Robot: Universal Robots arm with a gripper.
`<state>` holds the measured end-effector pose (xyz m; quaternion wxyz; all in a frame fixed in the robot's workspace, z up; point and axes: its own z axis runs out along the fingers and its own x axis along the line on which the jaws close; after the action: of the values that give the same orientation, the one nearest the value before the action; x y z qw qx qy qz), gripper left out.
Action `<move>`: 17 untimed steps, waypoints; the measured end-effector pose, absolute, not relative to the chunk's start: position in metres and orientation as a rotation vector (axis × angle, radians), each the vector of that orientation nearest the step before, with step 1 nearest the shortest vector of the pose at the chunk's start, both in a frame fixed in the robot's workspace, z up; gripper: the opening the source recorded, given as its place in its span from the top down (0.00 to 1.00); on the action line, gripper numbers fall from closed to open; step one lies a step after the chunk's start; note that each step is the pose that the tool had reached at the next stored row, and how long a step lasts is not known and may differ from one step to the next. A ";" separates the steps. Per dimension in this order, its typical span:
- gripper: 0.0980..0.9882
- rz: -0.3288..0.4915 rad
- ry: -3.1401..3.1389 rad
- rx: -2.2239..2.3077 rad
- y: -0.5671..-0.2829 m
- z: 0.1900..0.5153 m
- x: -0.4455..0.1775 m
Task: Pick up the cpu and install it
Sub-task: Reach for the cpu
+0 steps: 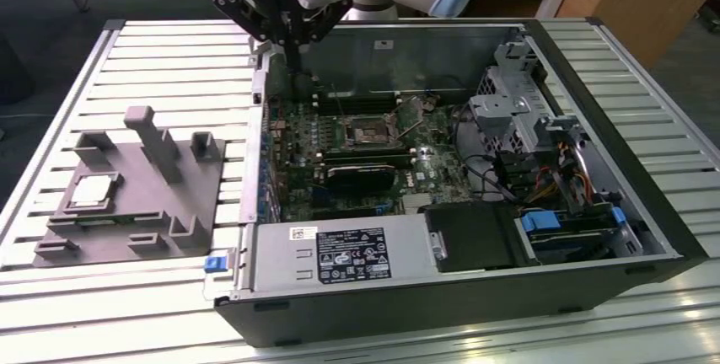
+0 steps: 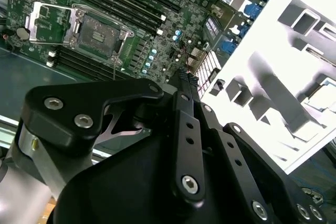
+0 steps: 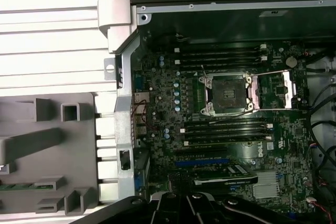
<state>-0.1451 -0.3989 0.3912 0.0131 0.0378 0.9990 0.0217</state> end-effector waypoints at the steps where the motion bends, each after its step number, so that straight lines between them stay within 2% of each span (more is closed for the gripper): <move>1: 0.99 0.068 3.112 0.118 -0.399 0.391 -0.146; 17: 0.99 0.068 3.113 0.118 -0.399 0.390 -0.158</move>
<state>-0.1582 -0.3989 0.3898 0.0130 0.0379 0.9990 0.0217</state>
